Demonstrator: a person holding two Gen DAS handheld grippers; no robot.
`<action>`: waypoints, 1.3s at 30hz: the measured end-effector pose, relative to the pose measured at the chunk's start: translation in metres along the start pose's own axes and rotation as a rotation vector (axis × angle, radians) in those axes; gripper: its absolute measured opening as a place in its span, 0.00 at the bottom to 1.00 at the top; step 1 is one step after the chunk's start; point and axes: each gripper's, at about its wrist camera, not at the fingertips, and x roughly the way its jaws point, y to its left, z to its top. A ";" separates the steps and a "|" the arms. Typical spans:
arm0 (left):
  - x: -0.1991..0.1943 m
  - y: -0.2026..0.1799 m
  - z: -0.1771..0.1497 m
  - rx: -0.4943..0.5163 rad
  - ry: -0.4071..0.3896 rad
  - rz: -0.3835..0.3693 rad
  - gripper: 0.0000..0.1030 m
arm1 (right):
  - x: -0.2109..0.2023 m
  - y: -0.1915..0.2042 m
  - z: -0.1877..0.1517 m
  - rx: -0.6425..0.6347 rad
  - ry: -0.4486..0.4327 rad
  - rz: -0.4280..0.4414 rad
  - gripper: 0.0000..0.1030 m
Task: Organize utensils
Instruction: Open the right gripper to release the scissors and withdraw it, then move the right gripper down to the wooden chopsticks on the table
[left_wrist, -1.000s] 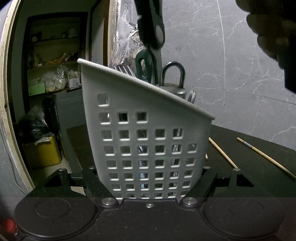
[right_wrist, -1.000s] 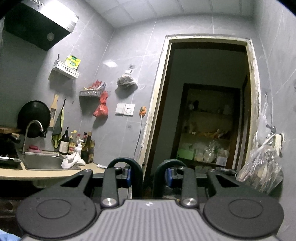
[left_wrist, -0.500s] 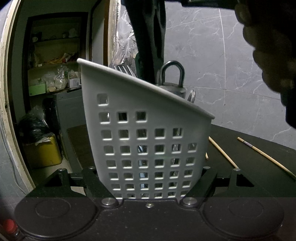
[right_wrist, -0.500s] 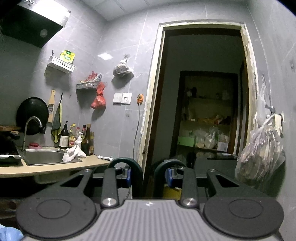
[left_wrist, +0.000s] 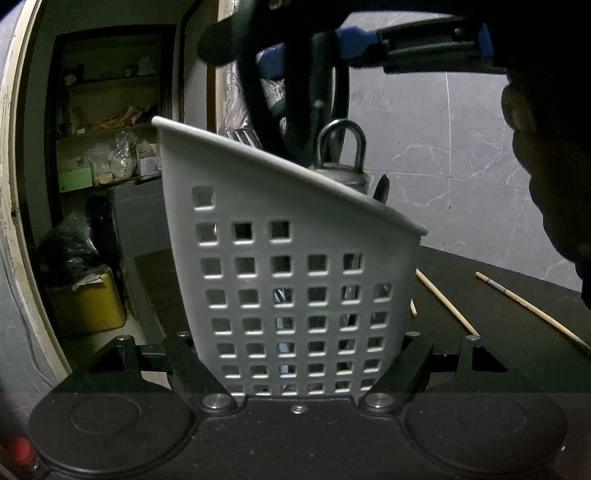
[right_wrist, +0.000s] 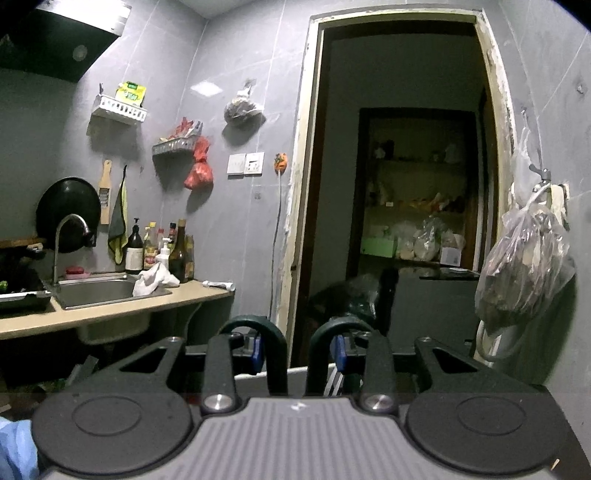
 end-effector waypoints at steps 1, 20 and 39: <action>0.000 0.000 0.000 0.000 0.000 0.000 0.76 | 0.001 0.000 -0.001 0.001 0.008 0.006 0.41; -0.002 0.000 -0.001 0.004 0.004 0.002 0.76 | -0.012 0.001 -0.017 0.017 0.094 0.044 0.79; 0.000 0.000 -0.001 0.011 0.011 -0.003 0.76 | -0.100 -0.045 -0.092 0.243 0.181 -0.304 1.00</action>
